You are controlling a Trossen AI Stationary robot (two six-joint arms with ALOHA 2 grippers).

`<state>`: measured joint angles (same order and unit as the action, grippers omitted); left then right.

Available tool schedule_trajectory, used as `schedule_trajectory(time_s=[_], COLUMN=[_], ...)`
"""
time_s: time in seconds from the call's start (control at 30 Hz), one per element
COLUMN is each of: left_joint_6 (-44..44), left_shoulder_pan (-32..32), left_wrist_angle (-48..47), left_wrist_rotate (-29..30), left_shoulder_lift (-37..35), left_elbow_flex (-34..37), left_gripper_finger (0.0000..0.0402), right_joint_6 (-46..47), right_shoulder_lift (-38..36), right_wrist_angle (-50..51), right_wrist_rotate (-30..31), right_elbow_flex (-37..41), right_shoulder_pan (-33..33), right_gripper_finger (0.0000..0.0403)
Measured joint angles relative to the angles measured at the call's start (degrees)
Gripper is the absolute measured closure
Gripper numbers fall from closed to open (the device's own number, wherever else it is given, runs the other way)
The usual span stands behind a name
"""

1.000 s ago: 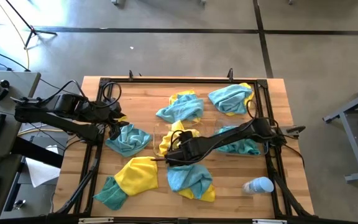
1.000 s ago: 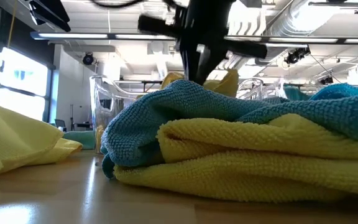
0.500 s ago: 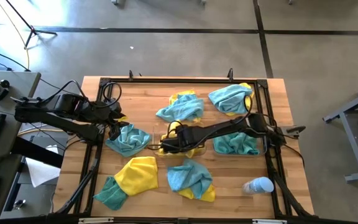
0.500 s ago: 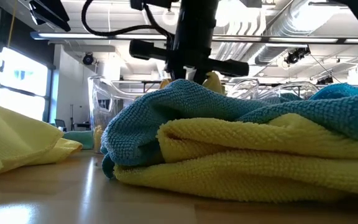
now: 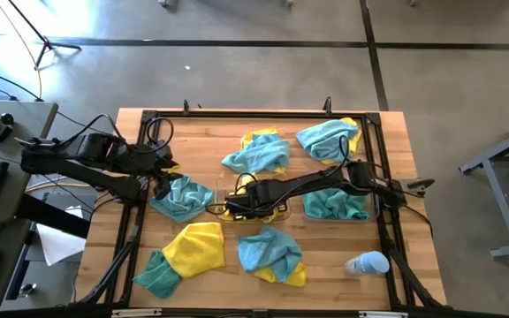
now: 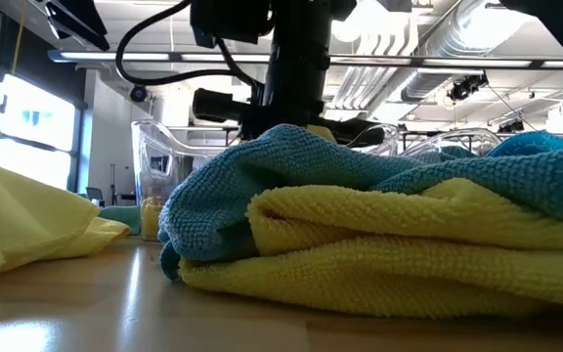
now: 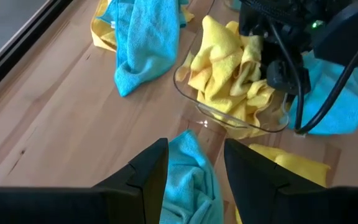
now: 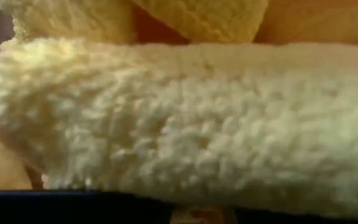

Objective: Sort microfiber towel by color & place in baskets
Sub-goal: Put the yellow microfiber cloth into the left transparent bin, then put the blue microfiber cloth into the right transparent bin

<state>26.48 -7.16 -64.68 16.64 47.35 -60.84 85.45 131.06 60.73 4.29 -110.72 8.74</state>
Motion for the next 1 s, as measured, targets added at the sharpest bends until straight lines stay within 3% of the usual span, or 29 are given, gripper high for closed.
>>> schedule_trajectory(time_s=[0.23,0.43,0.7,1.0], left_joint_6=[-0.2,-0.9,-1.2,-1.2], left_shoulder_pan=[0.0,0.0,0.0,0.0], left_wrist_angle=[-2.2,-2.2,-2.1,-2.4], left_wrist_rotate=[0.0,0.1,0.2,0.2], left_shoulder_lift=[0.0,-0.5,-0.5,-0.7], left_elbow_flex=[0.0,0.0,0.0,0.0], left_gripper_finger=[0.0257,0.0257,0.0257,0.0257], right_joint_6=[0.0,-1.9,-2.3,-9.3], right_shoulder_lift=[-1.6,-1.7,-1.7,-7.0], right_wrist_angle=[3.2,8.3,24.0,29.4], right_wrist_rotate=[-0.6,1.1,7.6,14.5], right_elbow_flex=[-2.9,-10.9,-24.4,-20.9], right_shoulder_pan=[1.1,1.4,1.8,1.6], right_gripper_finger=[0.023,0.0224,0.0224,0.0263])
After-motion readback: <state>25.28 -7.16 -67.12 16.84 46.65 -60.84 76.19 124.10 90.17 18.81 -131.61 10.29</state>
